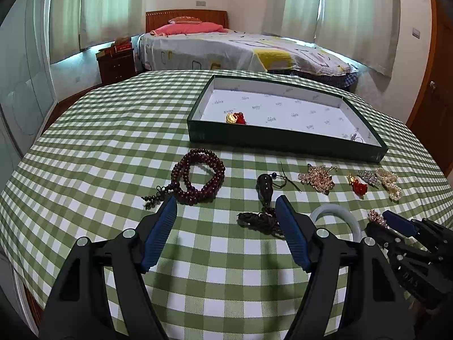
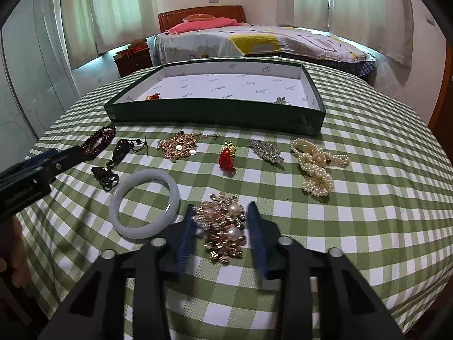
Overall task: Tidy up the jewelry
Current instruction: 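Lower the right tool onto the pearl-studded gold brooch and close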
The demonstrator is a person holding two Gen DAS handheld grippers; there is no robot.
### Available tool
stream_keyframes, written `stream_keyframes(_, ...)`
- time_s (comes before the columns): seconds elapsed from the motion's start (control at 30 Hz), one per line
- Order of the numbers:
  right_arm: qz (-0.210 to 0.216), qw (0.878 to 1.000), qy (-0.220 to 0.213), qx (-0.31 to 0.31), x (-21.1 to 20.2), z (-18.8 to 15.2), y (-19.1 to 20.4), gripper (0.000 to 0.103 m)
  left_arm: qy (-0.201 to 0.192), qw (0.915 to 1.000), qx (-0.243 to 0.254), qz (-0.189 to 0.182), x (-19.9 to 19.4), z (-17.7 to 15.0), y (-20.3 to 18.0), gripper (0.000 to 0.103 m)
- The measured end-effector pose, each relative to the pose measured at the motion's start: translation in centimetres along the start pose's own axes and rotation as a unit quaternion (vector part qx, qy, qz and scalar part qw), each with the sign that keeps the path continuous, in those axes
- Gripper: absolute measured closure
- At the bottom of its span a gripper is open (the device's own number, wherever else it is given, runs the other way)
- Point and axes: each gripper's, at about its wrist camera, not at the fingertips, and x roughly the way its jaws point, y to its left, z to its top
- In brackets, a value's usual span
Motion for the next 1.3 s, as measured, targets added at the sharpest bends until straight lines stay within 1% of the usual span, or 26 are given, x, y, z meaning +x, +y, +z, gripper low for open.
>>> stream_keyframes(0.13, 0.005, 1.000, -0.001, 0.004, -0.1, 0.0, -0.2, 0.068, 0.003, 1.0000, 0.003, -0.001, 0.2, -0.1, -0.2, 0.033)
stream_keyframes(0.17, 0.006, 1.000, -0.004, 0.005, -0.3, 0.0, -0.2, 0.077, 0.004, 1.0000, 0.004, -0.002, 0.3, -0.1, -0.3, 0.033)
stream_keyframes(0.2, 0.005, 1.000, -0.009, 0.005, -0.5, 0.1, -0.2, 0.079, 0.005, 1.0000, 0.005, -0.002, 0.4, -0.1, -0.4, 0.033)
stream_keyframes(0.4, 0.008, 1.000, -0.016, 0.008, -0.8, 0.1, -0.4, 0.080, 0.013, 0.9999, 0.010, -0.004, 0.9, -0.3, -0.8, 0.033)
stream_keyframes(0.43, 0.009, 1.000, -0.018, 0.010, -0.9, 0.1, -0.5, 0.081, 0.013, 0.9998, 0.011, -0.004, 0.9, -0.3, -0.8, 0.033)
stream_keyframes(0.47, 0.008, 1.000, -0.020, 0.011, -1.0, 0.2, -0.6, 0.085, 0.014, 0.9998, 0.011, -0.004, 1.0, -0.3, -0.9, 0.033)
stream_keyframes(0.53, 0.007, 1.000, -0.024, 0.011, -1.2, 0.3, -0.7, 0.089, 0.014, 0.9998, 0.012, -0.005, 1.0, -0.3, -1.0, 0.033)
stream_keyframes(0.83, 0.004, 0.999, -0.035, 0.012, -1.7, 0.7, -1.1, 0.091, 0.016, 0.9996, 0.019, -0.013, 1.3, -0.3, -1.5, 0.033)
stream_keyframes(1.3, -0.002, 0.999, -0.045, 0.013, -1.9, 1.2, -1.8, 0.091, 0.018, 0.9996, 0.020, -0.010, 1.9, 0.3, -1.8, 0.033)
